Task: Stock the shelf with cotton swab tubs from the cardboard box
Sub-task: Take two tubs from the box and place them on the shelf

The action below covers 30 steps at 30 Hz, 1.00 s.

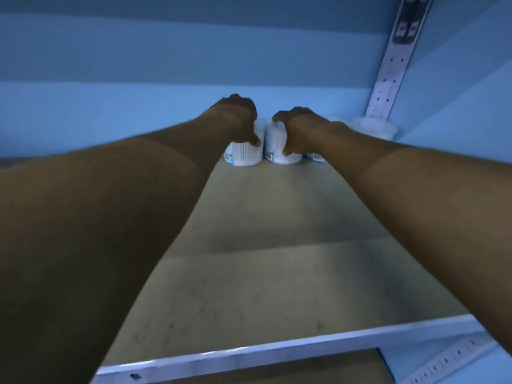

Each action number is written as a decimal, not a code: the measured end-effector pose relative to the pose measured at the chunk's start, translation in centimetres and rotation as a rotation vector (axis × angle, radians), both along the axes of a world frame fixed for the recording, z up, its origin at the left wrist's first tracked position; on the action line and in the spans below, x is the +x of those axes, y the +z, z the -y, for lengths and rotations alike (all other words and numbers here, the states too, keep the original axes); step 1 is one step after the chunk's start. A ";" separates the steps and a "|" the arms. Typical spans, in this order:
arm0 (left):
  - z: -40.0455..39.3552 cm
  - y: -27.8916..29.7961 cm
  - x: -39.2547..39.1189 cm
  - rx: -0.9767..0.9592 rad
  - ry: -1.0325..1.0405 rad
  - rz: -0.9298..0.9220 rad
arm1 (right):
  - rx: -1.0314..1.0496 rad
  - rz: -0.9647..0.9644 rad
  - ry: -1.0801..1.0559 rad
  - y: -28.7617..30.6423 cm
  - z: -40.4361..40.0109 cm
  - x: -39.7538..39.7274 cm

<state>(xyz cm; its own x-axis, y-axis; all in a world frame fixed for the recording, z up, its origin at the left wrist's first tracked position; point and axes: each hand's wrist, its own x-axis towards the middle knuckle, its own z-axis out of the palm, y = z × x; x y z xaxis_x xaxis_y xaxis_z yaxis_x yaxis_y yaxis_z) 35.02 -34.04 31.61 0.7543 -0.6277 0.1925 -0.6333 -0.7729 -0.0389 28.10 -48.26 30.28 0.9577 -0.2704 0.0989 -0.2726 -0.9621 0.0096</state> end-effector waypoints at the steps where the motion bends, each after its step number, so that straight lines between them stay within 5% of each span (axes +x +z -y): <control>1: -0.3 0.4 -0.3 -0.014 0.007 -0.026 | 0.016 -0.017 -0.001 0.3 -0.1 -0.2; 11: -7.3 0.3 -4.4 -0.035 0.024 -0.099 | 0.172 0.103 0.052 0.9 -4.0 -6.6; 30: -24.0 -3.5 -24.2 -0.029 0.015 -0.129 | 0.232 0.117 0.194 -4.3 -18.1 -26.5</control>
<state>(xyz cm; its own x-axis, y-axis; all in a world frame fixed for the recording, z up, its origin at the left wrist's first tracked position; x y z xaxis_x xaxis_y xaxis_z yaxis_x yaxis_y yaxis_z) 10.85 -10.06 28.14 0.7832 -0.6118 0.1114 -0.6200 -0.7820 0.0644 1.61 -30.19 26.01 0.9793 -0.1125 0.1680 -0.0707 -0.9690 -0.2366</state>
